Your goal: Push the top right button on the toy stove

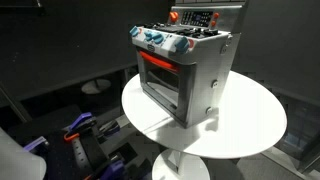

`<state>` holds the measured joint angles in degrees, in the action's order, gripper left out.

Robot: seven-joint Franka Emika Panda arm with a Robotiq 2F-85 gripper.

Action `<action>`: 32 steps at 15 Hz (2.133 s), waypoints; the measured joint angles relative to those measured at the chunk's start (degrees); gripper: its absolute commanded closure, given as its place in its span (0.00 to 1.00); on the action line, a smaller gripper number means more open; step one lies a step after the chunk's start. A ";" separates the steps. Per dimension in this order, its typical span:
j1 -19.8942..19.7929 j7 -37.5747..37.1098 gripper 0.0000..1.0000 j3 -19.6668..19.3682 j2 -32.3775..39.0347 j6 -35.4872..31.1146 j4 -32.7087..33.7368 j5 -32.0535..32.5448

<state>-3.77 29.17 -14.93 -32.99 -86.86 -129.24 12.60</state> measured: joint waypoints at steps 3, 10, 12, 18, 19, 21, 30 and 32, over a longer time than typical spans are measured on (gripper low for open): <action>0.00 0.00 0.00 0.00 -0.03 0.00 0.05 0.00; 0.10 -0.41 0.00 0.17 0.49 -0.47 0.08 -0.20; 0.22 -1.03 0.00 0.56 1.00 -1.39 0.27 -0.79; 1.07 -5.92 0.00 3.15 2.64 -7.70 0.50 -3.28; 1.14 -7.04 0.00 3.67 3.01 -9.29 0.51 -3.47; 1.18 -9.33 0.00 4.64 3.97 -13.07 0.52 -3.79; 1.20 -18.96 0.00 8.10 11.00 -31.55 0.46 -3.92; 1.19 -20.78 0.00 8.81 12.87 -36.48 0.42 -3.92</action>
<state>-2.57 8.40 -6.12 -20.12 -123.34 -128.83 8.68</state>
